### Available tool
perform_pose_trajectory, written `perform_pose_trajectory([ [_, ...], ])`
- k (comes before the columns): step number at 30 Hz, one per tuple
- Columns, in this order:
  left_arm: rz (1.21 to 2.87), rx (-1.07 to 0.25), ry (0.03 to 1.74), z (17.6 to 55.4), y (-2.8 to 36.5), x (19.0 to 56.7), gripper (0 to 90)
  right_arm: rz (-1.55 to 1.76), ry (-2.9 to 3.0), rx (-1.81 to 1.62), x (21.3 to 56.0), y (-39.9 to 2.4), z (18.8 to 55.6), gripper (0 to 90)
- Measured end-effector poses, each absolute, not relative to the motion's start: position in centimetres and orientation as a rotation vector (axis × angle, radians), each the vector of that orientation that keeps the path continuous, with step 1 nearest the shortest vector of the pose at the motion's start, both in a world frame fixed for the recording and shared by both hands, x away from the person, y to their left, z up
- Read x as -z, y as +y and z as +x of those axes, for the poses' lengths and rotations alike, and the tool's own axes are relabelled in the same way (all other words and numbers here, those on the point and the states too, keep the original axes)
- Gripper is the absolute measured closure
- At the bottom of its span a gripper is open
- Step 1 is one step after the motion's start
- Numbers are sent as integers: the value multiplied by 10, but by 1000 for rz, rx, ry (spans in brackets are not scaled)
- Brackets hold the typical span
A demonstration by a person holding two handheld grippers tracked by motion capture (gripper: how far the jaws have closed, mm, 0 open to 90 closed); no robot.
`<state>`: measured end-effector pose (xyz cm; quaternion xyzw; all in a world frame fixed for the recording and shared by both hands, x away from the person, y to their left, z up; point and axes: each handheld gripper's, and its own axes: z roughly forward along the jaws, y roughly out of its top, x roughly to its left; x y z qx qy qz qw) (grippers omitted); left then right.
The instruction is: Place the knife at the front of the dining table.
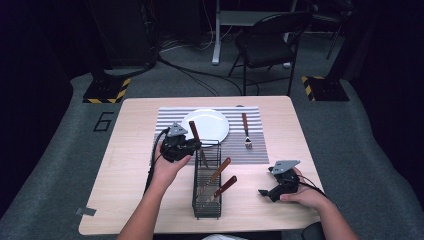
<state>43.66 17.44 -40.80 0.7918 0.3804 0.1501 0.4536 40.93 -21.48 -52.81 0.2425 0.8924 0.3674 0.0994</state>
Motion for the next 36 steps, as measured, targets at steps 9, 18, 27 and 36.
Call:
perform_pose_trajectory([
  [9,1949,-392,918,432,173,406,773,716,2639,-1087,528,-215,409,0],
  [18,1935,-403,973,436,168,407,707,714,2641,-1086,528,-215,409,0],
  [27,1945,-410,977,439,163,413,720,713,2641,-1087,528,-215,410,0],
  [36,1980,-526,955,426,161,406,755,712,2642,-1087,528,-215,410,0],
])
